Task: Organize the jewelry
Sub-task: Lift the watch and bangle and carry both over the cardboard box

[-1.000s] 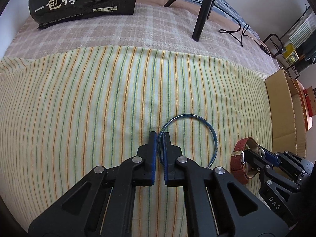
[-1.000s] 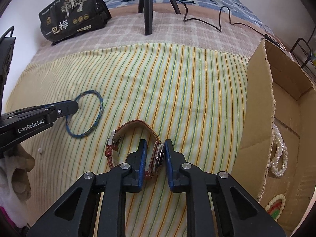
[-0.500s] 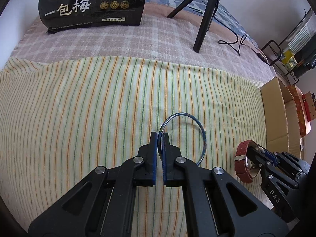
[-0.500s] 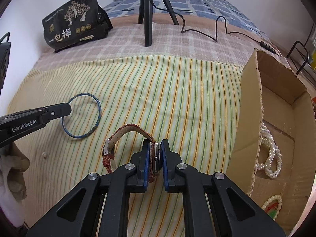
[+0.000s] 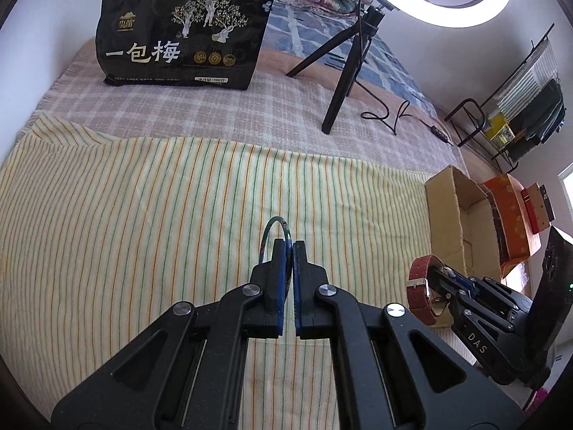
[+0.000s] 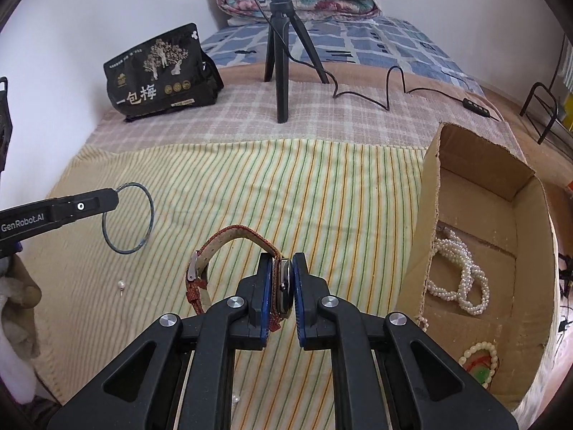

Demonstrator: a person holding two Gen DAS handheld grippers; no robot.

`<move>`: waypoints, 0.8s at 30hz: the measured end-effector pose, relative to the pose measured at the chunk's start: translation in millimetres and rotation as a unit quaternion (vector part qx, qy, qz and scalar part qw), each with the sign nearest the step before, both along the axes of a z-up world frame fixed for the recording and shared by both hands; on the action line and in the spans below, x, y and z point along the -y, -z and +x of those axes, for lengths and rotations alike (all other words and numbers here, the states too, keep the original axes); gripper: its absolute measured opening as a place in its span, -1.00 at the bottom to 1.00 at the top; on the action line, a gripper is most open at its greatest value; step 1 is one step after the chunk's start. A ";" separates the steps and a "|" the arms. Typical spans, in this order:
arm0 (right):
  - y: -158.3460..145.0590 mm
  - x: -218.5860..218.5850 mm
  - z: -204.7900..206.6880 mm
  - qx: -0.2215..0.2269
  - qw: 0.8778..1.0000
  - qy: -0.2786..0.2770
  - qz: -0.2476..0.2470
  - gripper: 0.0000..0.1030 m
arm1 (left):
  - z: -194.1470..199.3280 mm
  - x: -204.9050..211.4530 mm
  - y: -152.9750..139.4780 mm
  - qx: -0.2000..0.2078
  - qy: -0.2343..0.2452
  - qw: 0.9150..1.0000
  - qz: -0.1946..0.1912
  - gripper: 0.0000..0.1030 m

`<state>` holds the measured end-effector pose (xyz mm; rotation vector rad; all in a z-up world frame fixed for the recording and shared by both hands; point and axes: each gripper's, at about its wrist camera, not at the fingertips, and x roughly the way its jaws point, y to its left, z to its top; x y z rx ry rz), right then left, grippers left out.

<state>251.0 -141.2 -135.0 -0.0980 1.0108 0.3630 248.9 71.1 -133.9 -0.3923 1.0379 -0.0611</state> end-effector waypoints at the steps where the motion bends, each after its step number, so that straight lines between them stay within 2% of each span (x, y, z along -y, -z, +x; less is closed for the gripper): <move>1: -2.9 1.7 -2.0 0.003 1.000 0.000 0.001 -0.82 | -2.7 0.7 -4.6 0.004 0.002 1.000 -0.004 -0.98; 11: -28.0 29.7 -20.5 0.029 1.000 0.008 0.006 -0.82 | -24.2 26.2 -40.2 0.041 0.029 0.998 -0.035 -0.98; 24: -46.1 110.0 -33.5 0.043 0.997 0.066 0.005 -0.82 | -32.7 100.2 -61.7 0.066 0.097 0.992 -0.048 -0.98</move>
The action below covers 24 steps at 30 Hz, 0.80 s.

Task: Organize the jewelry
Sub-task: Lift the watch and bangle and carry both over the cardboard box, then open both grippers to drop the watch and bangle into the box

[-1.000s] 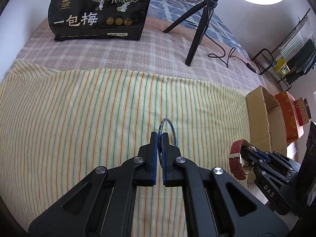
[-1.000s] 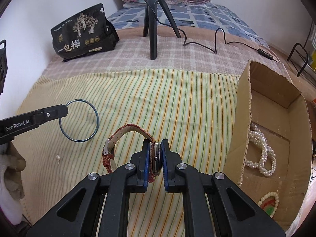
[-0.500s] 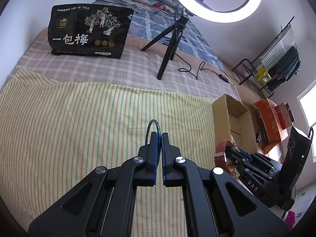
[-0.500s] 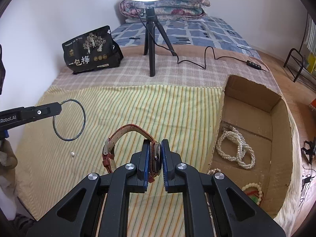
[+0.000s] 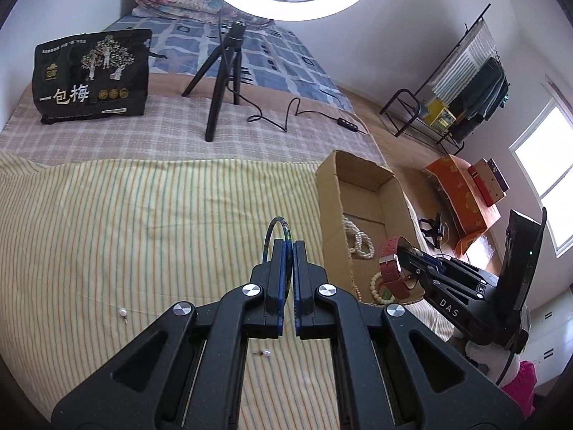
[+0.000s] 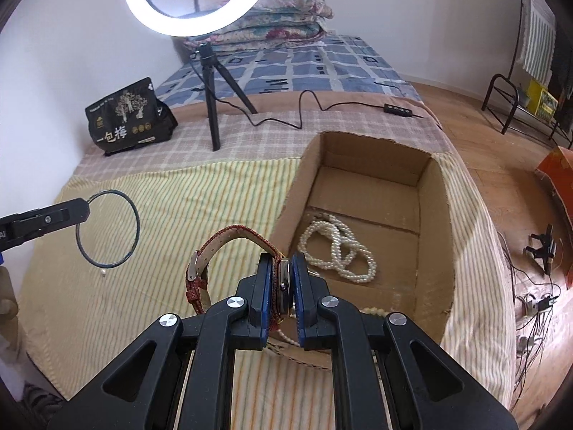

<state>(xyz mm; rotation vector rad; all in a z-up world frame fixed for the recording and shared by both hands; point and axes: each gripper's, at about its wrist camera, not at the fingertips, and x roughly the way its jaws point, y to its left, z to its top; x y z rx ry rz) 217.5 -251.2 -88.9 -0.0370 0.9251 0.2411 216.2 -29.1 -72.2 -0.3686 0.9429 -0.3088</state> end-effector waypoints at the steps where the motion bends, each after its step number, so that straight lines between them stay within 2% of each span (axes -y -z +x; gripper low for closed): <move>1: -0.6 6.2 0.1 0.000 1.000 0.006 0.000 -0.82 | -0.2 5.6 -1.6 0.002 0.005 1.000 -0.001 -0.98; 14: 0.5 81.4 27.8 0.001 0.997 0.080 0.003 -0.82 | 3.2 83.7 -12.5 0.020 0.066 0.998 -0.008 -0.98; 19: 3.9 96.3 43.2 0.000 0.996 0.093 -0.001 -0.82 | 7.1 108.1 -11.2 0.019 0.085 0.996 -0.017 -0.98; 24: 10.6 105.0 58.3 -0.003 0.995 0.102 -0.002 -0.82 | 9.7 130.9 -3.6 0.014 0.104 0.994 -0.009 -0.98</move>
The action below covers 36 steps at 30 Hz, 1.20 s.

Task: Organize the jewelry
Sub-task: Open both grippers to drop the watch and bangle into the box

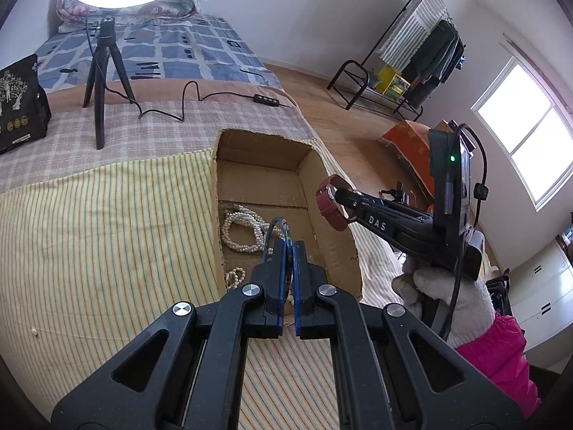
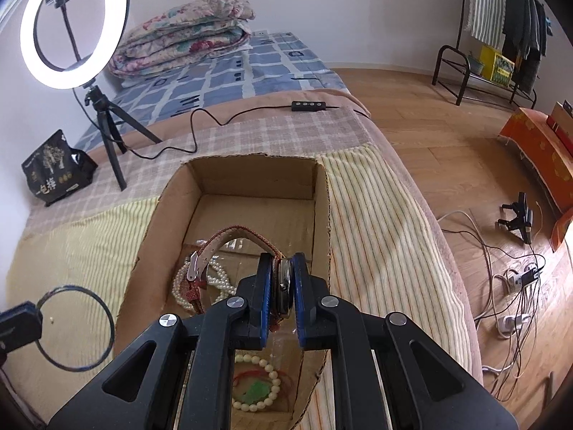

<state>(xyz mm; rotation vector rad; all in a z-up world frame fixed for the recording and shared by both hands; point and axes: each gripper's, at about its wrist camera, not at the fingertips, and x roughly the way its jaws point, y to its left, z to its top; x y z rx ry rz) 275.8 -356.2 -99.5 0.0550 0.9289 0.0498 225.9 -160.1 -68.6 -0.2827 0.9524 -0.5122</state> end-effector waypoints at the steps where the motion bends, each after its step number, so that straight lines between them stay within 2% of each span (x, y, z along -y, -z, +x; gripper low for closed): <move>1: 1.8 1.6 2.8 -0.001 1.000 0.002 0.001 -0.82 | 0.6 4.0 2.8 -0.002 0.004 1.000 0.001 -0.98; 12: 16.2 4.1 32.9 -0.004 1.000 0.009 0.014 -0.82 | 5.2 29.2 22.8 -0.017 0.023 0.999 0.015 -0.98; 24: 20.2 -1.7 38.2 -0.004 1.000 0.003 0.024 -0.81 | 3.5 37.0 25.1 -0.013 0.029 0.999 0.032 -0.98; 27: 20.7 -3.6 38.6 -0.008 1.000 -0.001 0.021 -0.62 | 3.9 34.4 24.2 -0.013 0.024 0.999 0.031 -0.98; 29: 20.5 -4.1 38.0 -0.003 1.000 0.002 0.019 -0.26 | 3.9 33.1 23.7 -0.015 0.025 0.999 0.032 -0.98; 31: 18.1 -4.2 36.3 0.003 1.000 0.005 0.017 -0.03 | 3.5 32.9 23.3 -0.014 0.024 0.999 0.039 -0.93; 32: 16.7 -4.0 36.0 0.006 1.000 0.007 0.016 0.08 | 3.1 32.9 23.5 -0.013 0.025 0.999 0.041 -0.73; 33: 14.9 -3.9 35.0 0.011 1.000 0.008 0.014 0.13 | 3.1 32.4 24.0 -0.013 0.024 0.999 0.042 -0.43; 35: 11.9 -3.9 34.2 0.017 1.000 0.011 0.009 0.21 | 1.7 31.1 23.5 -0.008 0.020 0.999 0.045 -0.22; 36: 10.7 -4.0 34.0 0.018 1.000 0.011 0.009 0.21 | 1.1 30.7 23.1 -0.007 0.020 0.999 0.046 -0.23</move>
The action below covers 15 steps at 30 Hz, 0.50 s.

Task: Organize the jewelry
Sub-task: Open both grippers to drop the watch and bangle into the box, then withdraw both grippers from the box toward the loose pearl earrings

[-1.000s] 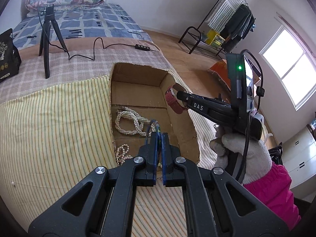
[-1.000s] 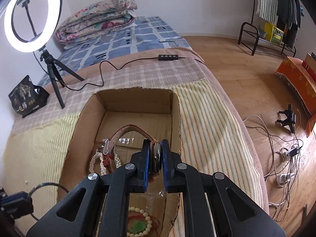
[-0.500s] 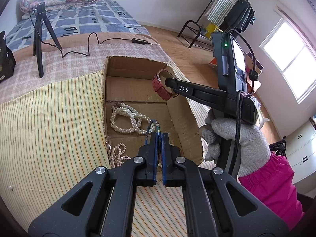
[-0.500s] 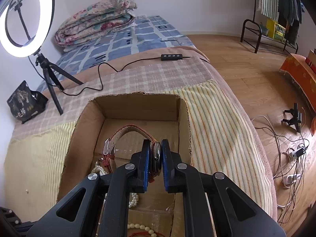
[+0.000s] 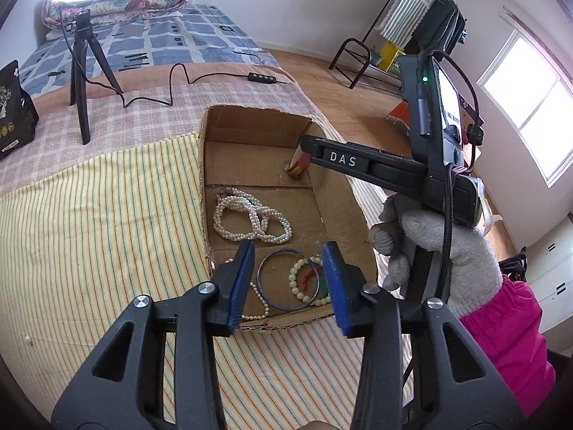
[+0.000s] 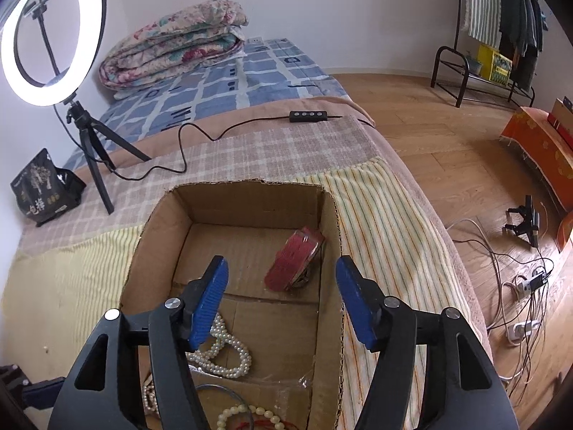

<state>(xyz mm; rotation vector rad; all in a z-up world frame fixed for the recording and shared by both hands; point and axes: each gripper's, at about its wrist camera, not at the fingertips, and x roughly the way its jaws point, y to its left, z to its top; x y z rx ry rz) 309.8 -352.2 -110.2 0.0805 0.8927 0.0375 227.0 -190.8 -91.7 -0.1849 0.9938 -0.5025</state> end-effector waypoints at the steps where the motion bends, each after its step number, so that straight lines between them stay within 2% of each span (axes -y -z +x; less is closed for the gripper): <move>1: -0.9 0.0 -0.4 0.000 1.000 0.000 0.000 0.21 | -0.5 -0.5 -0.2 0.000 0.001 1.000 0.000 -0.22; 15: -17.4 -1.9 -20.0 0.009 1.000 0.000 -0.003 0.21 | -14.1 -25.0 -14.1 0.017 -0.011 1.000 0.007 -0.22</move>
